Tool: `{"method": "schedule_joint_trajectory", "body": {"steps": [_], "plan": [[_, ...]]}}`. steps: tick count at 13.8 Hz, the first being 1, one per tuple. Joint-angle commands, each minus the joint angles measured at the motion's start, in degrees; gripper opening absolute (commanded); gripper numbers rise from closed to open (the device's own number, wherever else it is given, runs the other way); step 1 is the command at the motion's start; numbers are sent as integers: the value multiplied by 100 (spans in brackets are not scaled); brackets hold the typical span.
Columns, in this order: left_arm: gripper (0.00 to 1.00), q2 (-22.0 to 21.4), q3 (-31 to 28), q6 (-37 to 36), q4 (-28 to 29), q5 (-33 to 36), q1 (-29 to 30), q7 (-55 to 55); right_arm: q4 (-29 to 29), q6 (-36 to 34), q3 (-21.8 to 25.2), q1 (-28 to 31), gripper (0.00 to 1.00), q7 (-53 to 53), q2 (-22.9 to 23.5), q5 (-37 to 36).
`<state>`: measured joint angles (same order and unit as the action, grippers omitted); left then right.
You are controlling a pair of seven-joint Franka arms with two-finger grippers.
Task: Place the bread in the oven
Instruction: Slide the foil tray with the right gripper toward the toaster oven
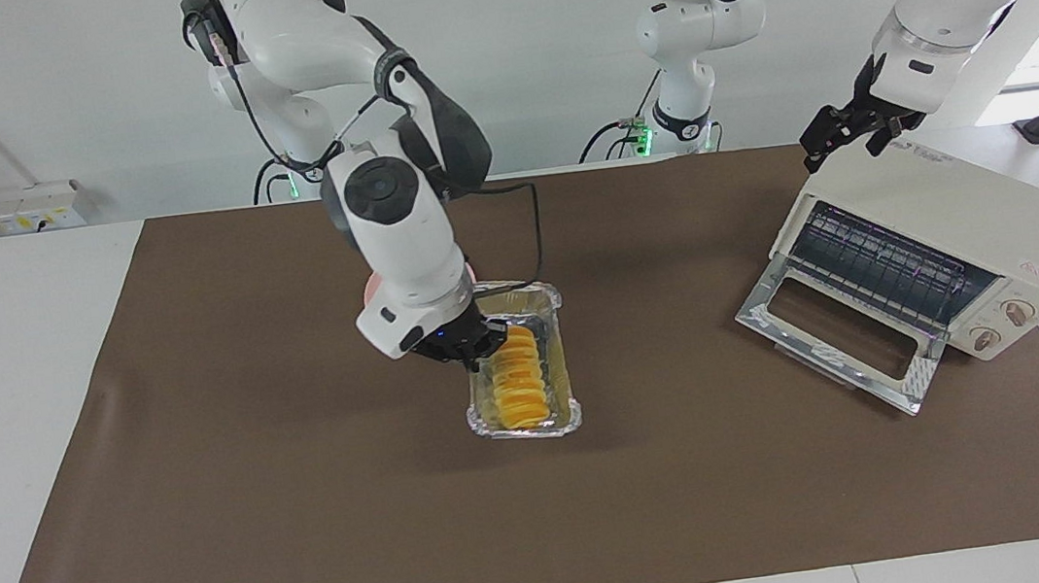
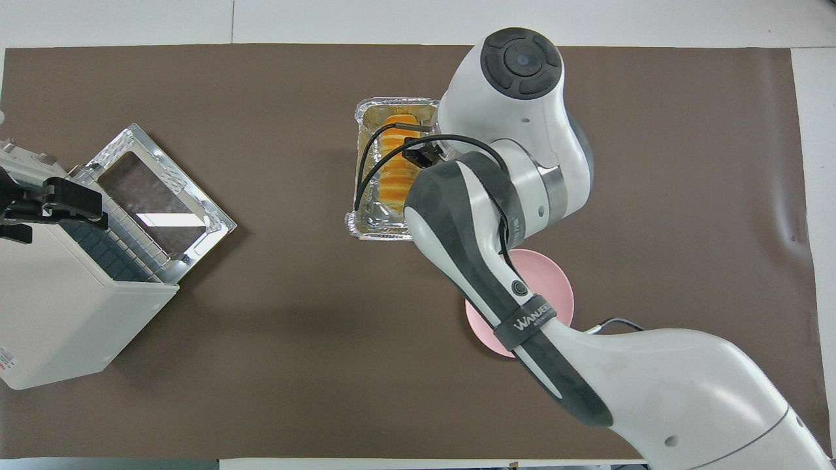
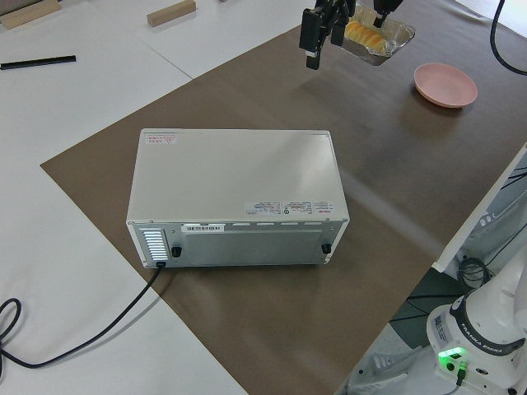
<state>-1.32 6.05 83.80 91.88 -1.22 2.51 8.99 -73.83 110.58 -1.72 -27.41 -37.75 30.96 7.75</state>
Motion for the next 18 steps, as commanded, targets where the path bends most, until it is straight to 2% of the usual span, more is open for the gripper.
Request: {"method": "schedule_joint_trajectory", "body": {"steps": [1,3,8,10,16,18], "plan": [[100,-87,1,-48,50,-45,40,-47,-43,331,32,-264,0,-521,243,77],[100,-87,1,-48,50,-45,40,-47,-228,726,40,-519,0,-838,305,68],[100,-87,1,-48,50,-45,40,-47,-623,1369,32,-712,0,-848,392,86],[100,-87,1,-48,50,-45,40,-47,-1026,1946,32,-766,0,-821,393,77],[100,-87,1,-48,50,-45,40,-47,-1265,2169,23,-784,0,-190,384,95],[100,-87,1,-48,50,-45,40,-47,-1484,2502,23,-784,0,-154,349,95]]}}
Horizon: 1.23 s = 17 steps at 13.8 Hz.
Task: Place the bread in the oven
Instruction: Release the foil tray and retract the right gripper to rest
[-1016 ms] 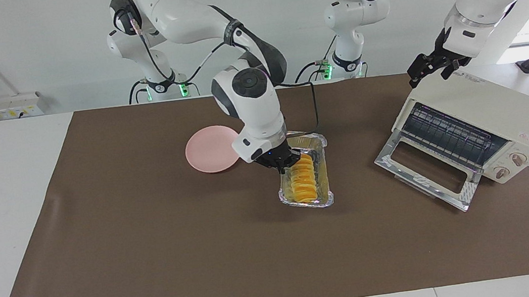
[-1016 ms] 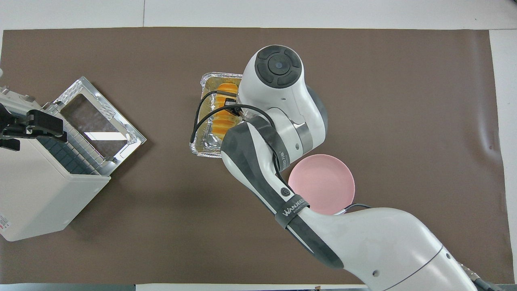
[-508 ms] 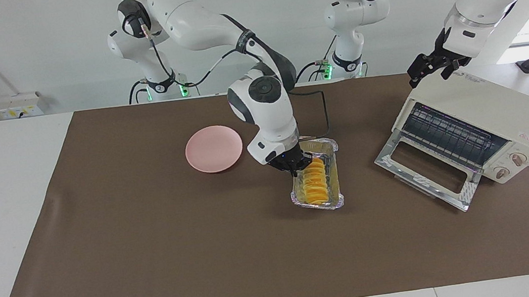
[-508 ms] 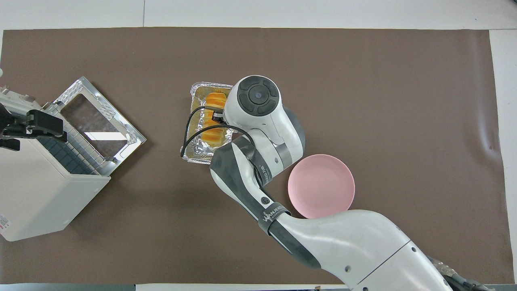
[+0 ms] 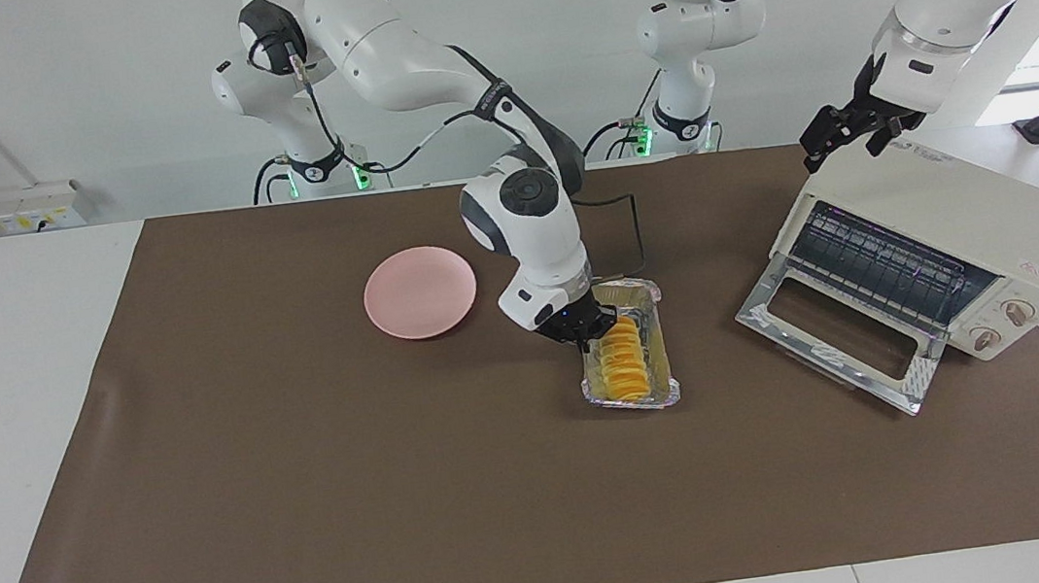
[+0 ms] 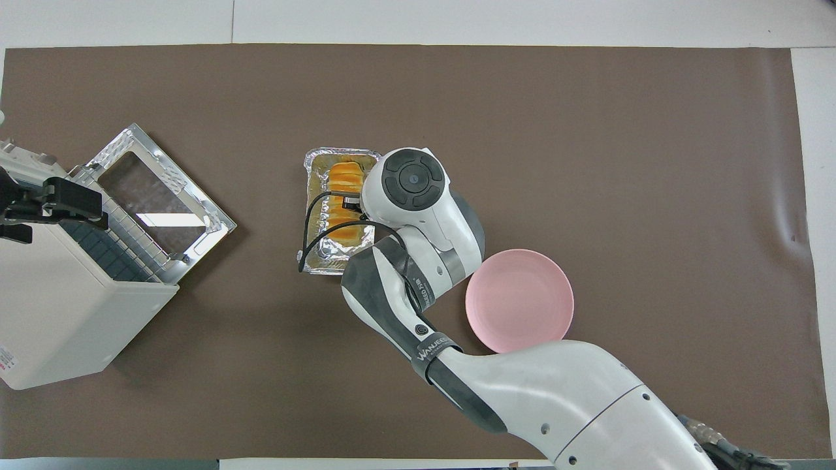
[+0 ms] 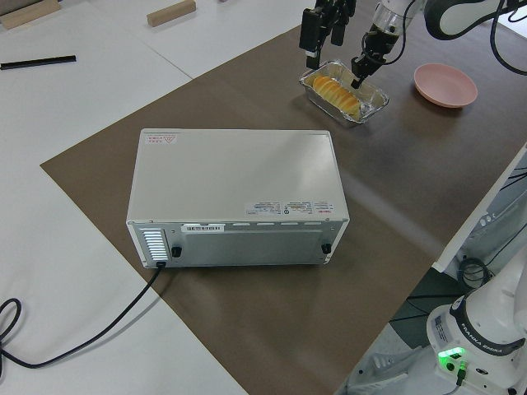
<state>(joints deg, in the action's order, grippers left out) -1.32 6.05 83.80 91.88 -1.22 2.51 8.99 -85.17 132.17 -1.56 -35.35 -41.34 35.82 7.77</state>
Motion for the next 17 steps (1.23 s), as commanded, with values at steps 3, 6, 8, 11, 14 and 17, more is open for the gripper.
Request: {"method": "schedule_joint_trajectory", "body": {"steps": [3,6,8,11,14,17], "plan": [[100,-87,1,-48,50,-45,39,-47,-710,774,7,1,0,354,-216,93],[100,-87,1,-48,50,-45,39,-47,-642,670,7,10,100,197,-225,198],[100,-87,1,-48,50,-45,39,-47,-606,504,7,255,100,108,-347,443],[100,-87,1,-48,50,-45,48,-47,-352,-225,85,632,100,99,-716,743],[100,-87,1,-48,50,-45,39,-47,-369,-420,77,1239,100,196,-1059,726],[100,-87,10,-48,50,-45,39,-47,-430,-726,86,1687,100,983,-1288,717]]}}
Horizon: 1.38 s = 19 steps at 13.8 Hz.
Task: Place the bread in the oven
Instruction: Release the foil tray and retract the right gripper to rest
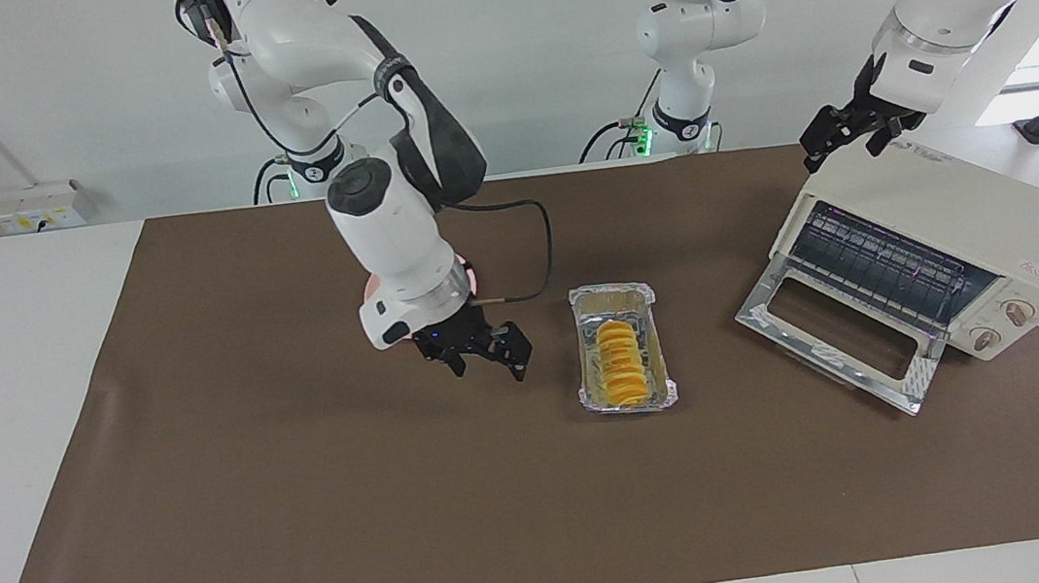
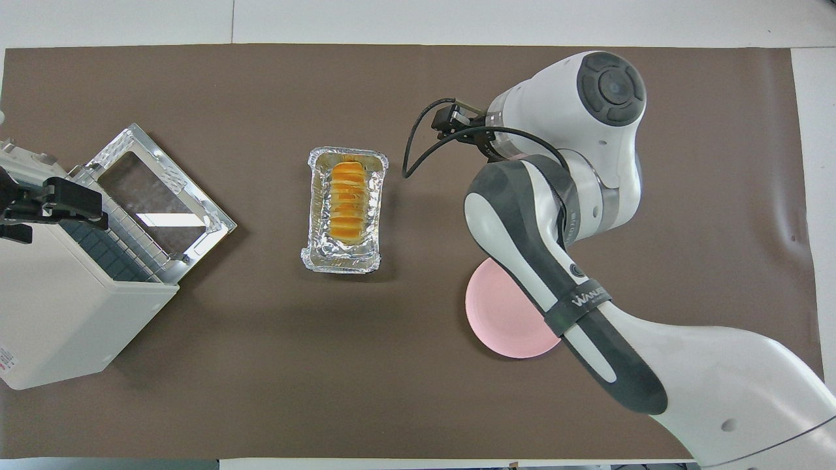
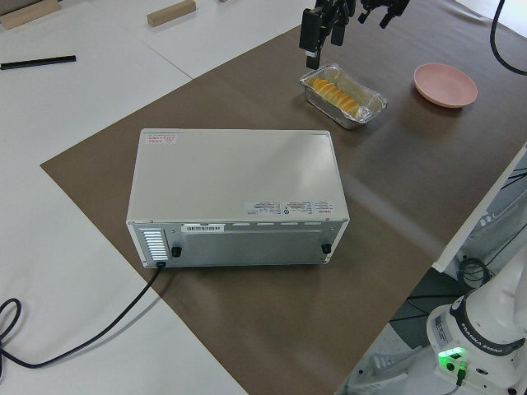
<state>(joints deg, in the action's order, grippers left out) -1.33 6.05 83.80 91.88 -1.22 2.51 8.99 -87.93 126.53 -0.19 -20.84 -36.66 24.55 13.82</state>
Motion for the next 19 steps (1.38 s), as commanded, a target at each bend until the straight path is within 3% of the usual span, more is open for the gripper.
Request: {"method": "schedule_joint_trajectory", "body": {"steps": [1,5,8,12,19], "plan": [[100,-87,1,-48,50,-45,48,-47,-154,-355,-51,464,100,798,-222,112],[100,-87,1,-48,50,-45,48,-47,-163,-1532,-42,1062,100,1878,-634,-98],[100,-87,1,-48,50,-45,39,-47,-163,-2104,-51,1502,100,2933,-881,-694],[100,-87,1,-48,50,-45,39,-47,-163,-2869,-51,2117,100,4155,-1337,-802],[100,-87,1,-48,50,-45,39,-47,-690,-3959,-51,2426,100,4536,-2612,-1232]]}}
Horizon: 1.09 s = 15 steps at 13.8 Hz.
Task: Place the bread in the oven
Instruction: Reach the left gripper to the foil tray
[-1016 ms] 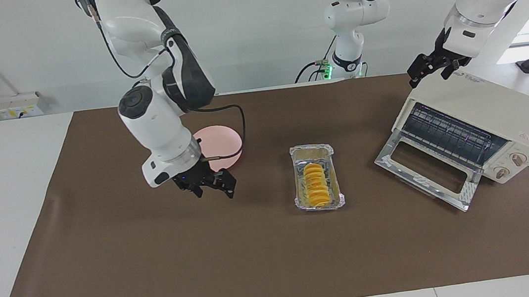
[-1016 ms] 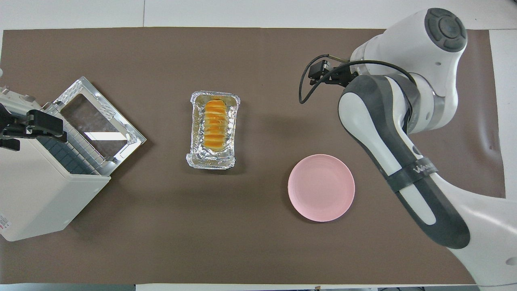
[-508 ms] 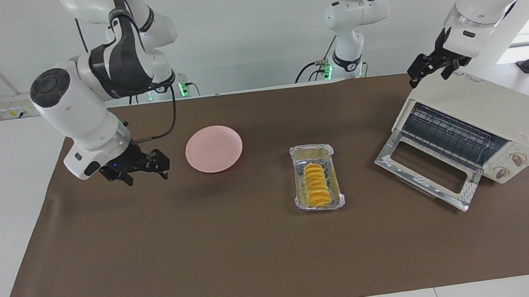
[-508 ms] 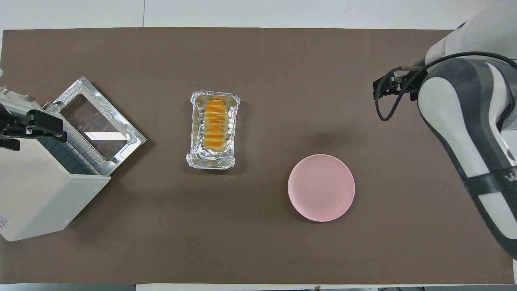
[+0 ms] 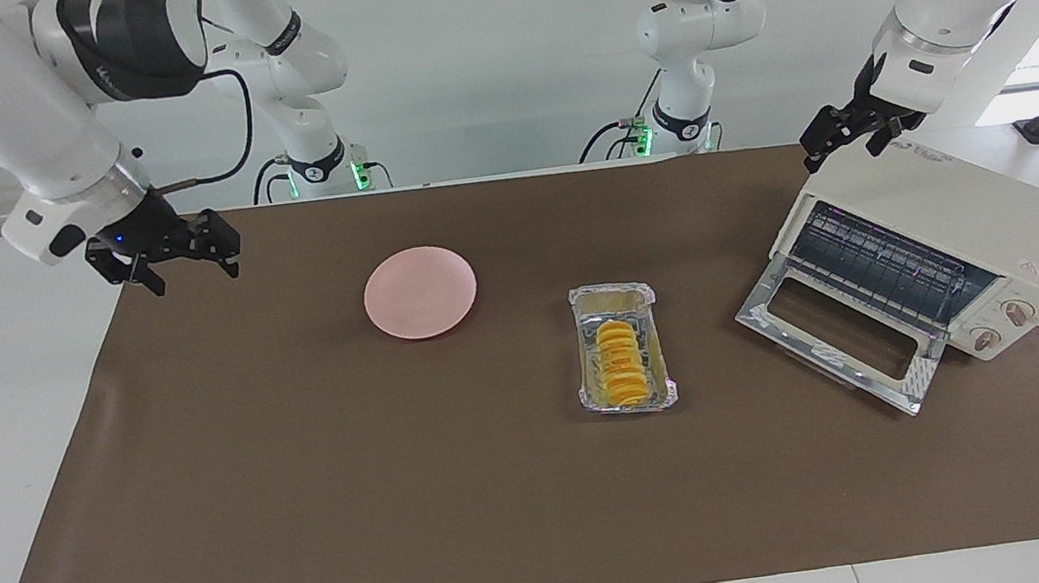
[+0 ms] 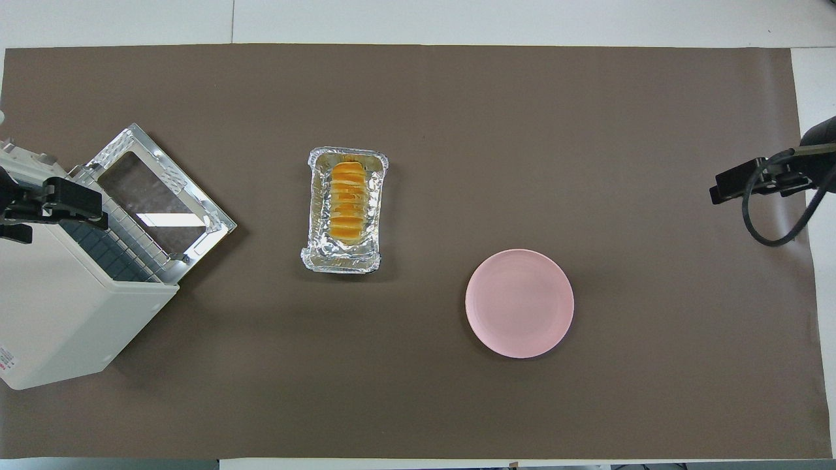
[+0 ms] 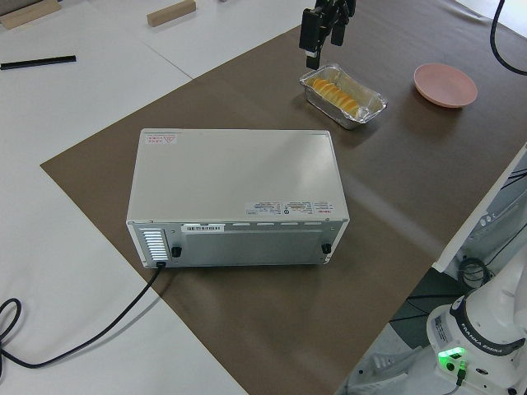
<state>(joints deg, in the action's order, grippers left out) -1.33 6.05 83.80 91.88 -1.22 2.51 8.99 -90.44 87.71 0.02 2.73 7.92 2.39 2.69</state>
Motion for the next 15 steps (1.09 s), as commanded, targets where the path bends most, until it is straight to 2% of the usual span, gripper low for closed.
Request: {"method": "schedule_joint_trajectory", "body": {"steps": [1,7,11,14,15], "plan": [[100,-87,2,-48,50,-45,39,-47,-501,-140,-63,70,100,52,-458,-128],[100,-219,72,-249,58,-45,-92,-90,-994,378,-72,52,100,69,-661,-427],[100,-245,98,-128,128,-72,-1004,-56,-959,370,-81,70,100,51,-652,-427],[100,-360,107,749,462,-72,-1637,67,-941,361,-81,70,100,60,-635,-418],[100,-290,107,769,445,-72,-1822,67,-941,361,-72,70,100,60,-643,-418]]}}
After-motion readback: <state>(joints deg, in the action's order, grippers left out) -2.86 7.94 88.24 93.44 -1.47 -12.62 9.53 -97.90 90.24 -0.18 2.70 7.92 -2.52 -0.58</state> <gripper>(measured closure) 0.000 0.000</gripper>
